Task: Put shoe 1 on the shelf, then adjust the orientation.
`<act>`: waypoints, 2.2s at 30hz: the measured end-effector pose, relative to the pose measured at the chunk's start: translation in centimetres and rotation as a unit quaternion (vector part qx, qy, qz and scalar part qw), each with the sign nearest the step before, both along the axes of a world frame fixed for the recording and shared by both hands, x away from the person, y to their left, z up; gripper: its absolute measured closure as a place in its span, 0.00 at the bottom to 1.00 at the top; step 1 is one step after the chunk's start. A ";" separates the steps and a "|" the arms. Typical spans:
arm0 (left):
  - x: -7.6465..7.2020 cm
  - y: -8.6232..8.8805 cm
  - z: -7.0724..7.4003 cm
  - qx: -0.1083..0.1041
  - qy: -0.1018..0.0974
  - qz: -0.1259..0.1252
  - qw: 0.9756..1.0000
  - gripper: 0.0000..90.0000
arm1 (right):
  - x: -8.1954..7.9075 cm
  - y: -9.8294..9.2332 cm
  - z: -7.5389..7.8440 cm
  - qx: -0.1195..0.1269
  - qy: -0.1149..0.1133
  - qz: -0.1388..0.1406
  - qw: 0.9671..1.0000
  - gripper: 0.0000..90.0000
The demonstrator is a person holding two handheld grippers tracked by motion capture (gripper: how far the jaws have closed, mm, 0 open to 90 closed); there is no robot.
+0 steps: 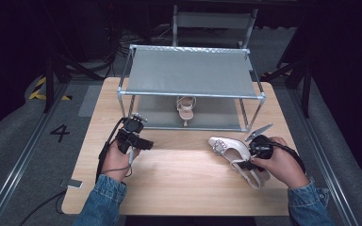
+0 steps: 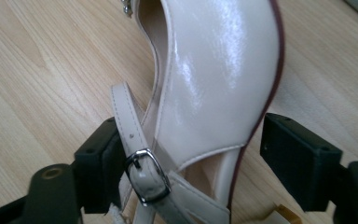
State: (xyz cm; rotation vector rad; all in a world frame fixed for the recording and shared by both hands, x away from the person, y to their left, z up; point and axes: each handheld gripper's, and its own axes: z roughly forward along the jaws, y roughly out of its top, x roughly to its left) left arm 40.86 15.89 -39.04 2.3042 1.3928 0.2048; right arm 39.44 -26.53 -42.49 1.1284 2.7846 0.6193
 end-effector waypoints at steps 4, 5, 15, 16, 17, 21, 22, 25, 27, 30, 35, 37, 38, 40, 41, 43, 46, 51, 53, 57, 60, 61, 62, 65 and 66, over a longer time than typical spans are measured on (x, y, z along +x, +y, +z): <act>-0.1 -0.3 0.0 0.002 0.000 -0.005 1.000 0.40 | -0.2 0.2 0.2 -0.011 -0.001 -0.004 1.000 0.52; 0.0 -0.4 -0.1 0.003 0.002 -0.007 1.000 0.40 | -0.2 0.1 0.3 -0.007 0.000 -0.009 1.000 0.53; 0.5 -1.2 -0.2 0.006 0.005 -0.017 1.000 0.40 | -1.7 0.4 1.4 0.016 0.065 -0.034 0.997 0.63; 0.5 -1.4 -0.2 0.007 0.006 -0.018 1.000 0.40 | -1.9 0.4 1.5 0.022 0.077 -0.036 0.996 0.63; 0.6 -1.5 -0.3 0.012 0.006 -0.022 1.000 0.40 | -2.1 0.4 1.6 0.028 0.090 -0.041 0.995 0.63; 0.7 -2.0 -0.3 0.014 0.009 -0.027 1.000 0.40 | -2.0 -0.1 1.2 0.040 0.107 -0.045 0.992 0.61; 0.7 -2.1 -0.3 0.015 0.009 -0.028 0.999 0.40 | -1.8 -0.2 1.0 0.039 0.099 -0.047 0.993 0.60; 0.7 -2.1 -0.4 0.015 0.008 -0.029 0.999 0.40 | -1.3 -1.2 1.3 0.045 0.030 -0.077 0.996 0.52; 0.6 -2.2 -0.4 0.015 0.008 -0.029 0.999 0.40 | -1.1 -1.6 1.5 0.032 0.006 -0.076 0.997 0.45; 0.6 -2.1 -0.5 0.017 0.011 -0.030 0.999 0.40 | -0.7 -2.1 1.2 0.022 -0.026 -0.076 0.997 0.45; 0.6 -1.9 -0.6 0.020 0.010 -0.031 0.999 0.40 | -0.5 -2.1 1.3 0.026 -0.035 -0.067 0.997 0.41; 0.6 -1.8 -0.6 0.016 0.009 -0.027 0.999 0.41 | -0.7 -2.2 2.0 0.035 -0.047 -0.065 0.996 0.37; 0.6 -1.8 -0.5 0.015 0.009 -0.027 0.999 0.41 | -0.7 -2.3 2.2 0.039 -0.049 -0.066 0.996 0.37; 0.6 -1.8 -0.5 0.014 0.010 -0.028 0.999 0.40 | -1.0 -2.5 2.7 0.041 -0.057 -0.068 0.995 0.35; 0.7 -1.9 -0.5 0.014 0.013 -0.029 0.999 0.40 | -1.1 -2.6 2.9 0.041 -0.060 -0.069 0.995 0.35; 0.8 -2.0 -0.5 0.016 0.012 -0.032 0.999 0.40 | -1.6 -3.0 3.7 0.048 -0.066 -0.067 0.994 0.33; 0.9 -2.4 -0.5 0.016 0.008 -0.033 0.999 0.39 | -2.1 -3.4 4.3 0.049 -0.070 -0.061 0.994 0.31; 1.1 -2.7 -0.4 0.020 0.008 -0.041 0.999 0.37 | -3.2 -3.4 4.9 0.036 -0.057 -0.051 0.996 0.28; 1.3 -2.8 -0.5 0.020 0.007 -0.043 0.999 0.37 | -3.6 -3.2 5.3 0.032 -0.056 -0.040 0.997 0.28; 1.5 -3.1 -0.7 0.023 0.009 -0.045 0.999 0.37 | -4.3 -2.8 5.6 0.017 -0.062 -0.022 0.998 0.27; 1.5 -3.2 -0.7 0.022 0.010 -0.046 0.999 0.37 | -4.3 -2.6 5.1 -0.007 -0.047 -0.012 0.999 0.26; 1.5 -3.3 -0.6 0.022 0.011 -0.047 0.999 0.37 | -4.2 -2.6 4.7 -0.011 -0.041 -0.009 0.999 0.25; 1.5 -3.3 -0.6 0.022 0.010 -0.048 0.999 0.37 | -4.0 -2.7 4.3 -0.013 -0.033 -0.011 0.999 0.25; 1.5 -3.3 -0.6 0.023 0.015 -0.047 0.999 0.36 | -3.3 -2.8 3.1 -0.037 -0.023 -0.015 0.999 0.24; 1.5 -3.3 -0.6 0.022 0.014 -0.045 0.999 0.36 | -3.0 -2.9 2.5 -0.051 -0.024 -0.011 0.998 0.23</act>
